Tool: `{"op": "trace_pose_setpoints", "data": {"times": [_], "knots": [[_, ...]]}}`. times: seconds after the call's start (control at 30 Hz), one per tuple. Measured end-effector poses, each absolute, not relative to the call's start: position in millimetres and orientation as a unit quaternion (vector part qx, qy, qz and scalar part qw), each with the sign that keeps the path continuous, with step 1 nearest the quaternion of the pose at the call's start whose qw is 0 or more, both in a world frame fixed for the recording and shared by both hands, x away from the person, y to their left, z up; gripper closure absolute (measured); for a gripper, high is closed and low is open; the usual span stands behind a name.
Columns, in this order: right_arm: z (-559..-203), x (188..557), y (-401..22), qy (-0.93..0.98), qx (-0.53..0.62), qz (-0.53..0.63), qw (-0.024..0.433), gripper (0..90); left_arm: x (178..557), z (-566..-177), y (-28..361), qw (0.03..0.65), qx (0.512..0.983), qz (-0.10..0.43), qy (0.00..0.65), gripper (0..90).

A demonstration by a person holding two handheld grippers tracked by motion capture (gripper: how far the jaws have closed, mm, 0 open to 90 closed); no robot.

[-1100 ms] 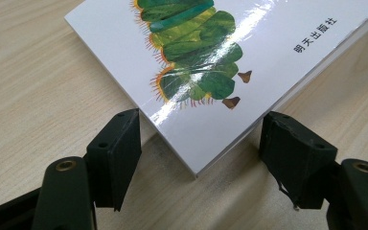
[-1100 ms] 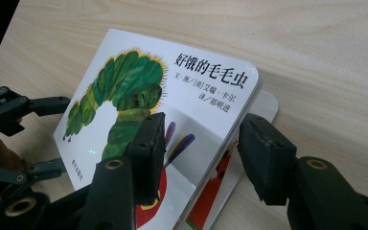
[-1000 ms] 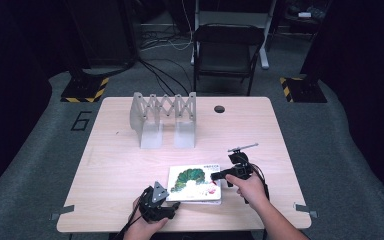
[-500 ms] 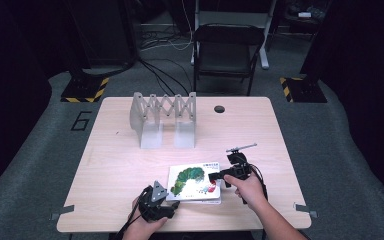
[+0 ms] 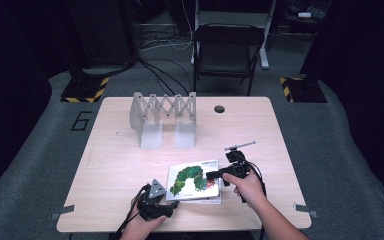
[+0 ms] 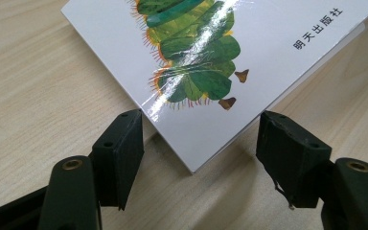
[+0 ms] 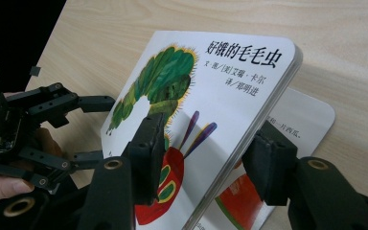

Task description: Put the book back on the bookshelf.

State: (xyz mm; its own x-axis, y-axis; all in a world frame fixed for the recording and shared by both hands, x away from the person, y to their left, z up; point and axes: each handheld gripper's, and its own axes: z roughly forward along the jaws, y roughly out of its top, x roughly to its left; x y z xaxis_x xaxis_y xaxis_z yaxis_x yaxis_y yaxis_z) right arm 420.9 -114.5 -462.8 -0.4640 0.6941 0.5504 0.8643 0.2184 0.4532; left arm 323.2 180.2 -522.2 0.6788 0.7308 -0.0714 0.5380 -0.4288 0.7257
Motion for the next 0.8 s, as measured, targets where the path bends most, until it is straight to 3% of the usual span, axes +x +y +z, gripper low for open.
{"op": "trace_pose_setpoints", "data": {"times": [0.8], "knots": [[-442.7, 422.9, -100.0, -0.788, -0.479, -0.375, 0.098, 55.2, 323.6, -519.3, 183.5, 0.388, 0.830, 0.122, 0.383, 34.9]]}}
